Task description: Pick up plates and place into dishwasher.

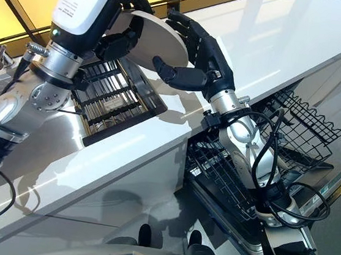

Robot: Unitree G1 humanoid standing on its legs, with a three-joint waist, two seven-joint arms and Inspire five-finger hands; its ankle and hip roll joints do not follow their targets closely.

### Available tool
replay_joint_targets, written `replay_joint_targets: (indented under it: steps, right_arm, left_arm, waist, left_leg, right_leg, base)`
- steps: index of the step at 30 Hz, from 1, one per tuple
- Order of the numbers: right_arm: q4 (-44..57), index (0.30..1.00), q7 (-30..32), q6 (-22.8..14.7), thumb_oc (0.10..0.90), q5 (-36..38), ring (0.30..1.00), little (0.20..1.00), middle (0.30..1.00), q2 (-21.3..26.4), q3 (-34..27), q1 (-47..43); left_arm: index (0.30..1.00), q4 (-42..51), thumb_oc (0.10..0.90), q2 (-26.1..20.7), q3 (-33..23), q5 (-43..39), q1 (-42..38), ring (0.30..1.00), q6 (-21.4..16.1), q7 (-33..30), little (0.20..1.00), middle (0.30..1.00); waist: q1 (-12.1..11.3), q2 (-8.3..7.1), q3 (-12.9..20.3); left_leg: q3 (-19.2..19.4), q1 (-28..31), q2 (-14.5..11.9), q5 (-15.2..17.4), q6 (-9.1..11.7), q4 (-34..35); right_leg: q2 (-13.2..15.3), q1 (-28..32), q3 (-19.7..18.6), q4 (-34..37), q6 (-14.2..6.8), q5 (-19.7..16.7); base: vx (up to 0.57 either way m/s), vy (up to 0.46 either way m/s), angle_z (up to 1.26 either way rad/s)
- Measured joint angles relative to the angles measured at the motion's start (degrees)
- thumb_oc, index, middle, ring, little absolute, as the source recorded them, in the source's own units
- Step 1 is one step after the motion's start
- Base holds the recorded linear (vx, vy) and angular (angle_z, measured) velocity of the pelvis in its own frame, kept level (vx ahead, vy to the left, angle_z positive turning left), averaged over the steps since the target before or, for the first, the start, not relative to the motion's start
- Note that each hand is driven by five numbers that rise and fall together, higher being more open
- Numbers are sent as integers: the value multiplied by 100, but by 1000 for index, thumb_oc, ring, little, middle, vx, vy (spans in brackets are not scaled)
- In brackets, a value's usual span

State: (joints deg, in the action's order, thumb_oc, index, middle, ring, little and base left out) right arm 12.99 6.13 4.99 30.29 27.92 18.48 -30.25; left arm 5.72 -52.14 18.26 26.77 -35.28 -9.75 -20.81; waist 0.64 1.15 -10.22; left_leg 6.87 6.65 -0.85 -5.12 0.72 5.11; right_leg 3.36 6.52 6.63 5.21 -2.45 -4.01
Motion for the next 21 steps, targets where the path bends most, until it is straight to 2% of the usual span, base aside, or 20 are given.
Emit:
replay_joint_targets:
  steps: [4,7,15,16,17,20,21]
  right_arm:
    - [-111,300,197,-11,100,-1,300,200,300,-86,-146,-8]
    - [-148,300,334,-44,100,-119,300,200,300,-228,-192,-21]
    - [-129,300,326,-276,100,-91,300,200,300,-276,-196,-54]
    - [-126,300,326,-313,100,-91,300,200,300,-284,-197,-55]
    - [-121,300,327,-342,100,-92,300,200,300,-284,-197,-55]
    - [-120,300,347,-362,100,-100,300,200,300,-284,-207,-55]
    - [-123,300,355,-353,100,-121,300,200,300,-279,-223,-54]
  left_arm:
    - [300,80,100,119,20,-30,1,300,-279,104,200,300]
    - [300,80,100,277,28,-35,1,300,-282,102,200,300]
    - [302,80,103,307,29,43,1,302,-360,-123,203,302]
    - [514,80,350,325,29,40,1,514,-376,-164,450,514]
    - [900,80,800,342,28,20,1,900,-387,-189,900,900]
    - [900,84,800,466,28,-313,30,900,-395,-104,900,900]
    - [900,115,800,549,26,-646,85,900,-403,21,900,900]
  waist:
    - [-8,0,0]
    - [2,0,0]
    - [80,0,0]
    - [80,0,0]
    - [83,0,0]
    - [91,0,0]
    - [89,0,0]
  left_leg:
    - [-14,1,2,-5,0,0]
    - [-25,2,-1,-9,3,0]
    - [-86,3,0,-15,2,1]
    - [-89,3,0,-16,2,1]
    - [-96,3,0,-19,1,1]
    - [-131,2,3,-22,0,2]
    - [-134,2,3,-23,-1,2]
  right_leg:
    - [0,9,1,0,0,0]
    - [-3,12,3,0,0,0]
    - [-3,37,1,0,0,1]
    - [-3,39,1,0,0,1]
    - [-3,41,0,0,0,1]
    - [-3,53,-2,0,0,2]
    - [-3,59,-6,0,0,2]
  base:
    - [0,0,0]
    - [0,0,0]
    - [3,-6,2]
    - [0,0,0]
    - [0,0,0]
    - [-3,-11,4]
    - [-7,-6,4]
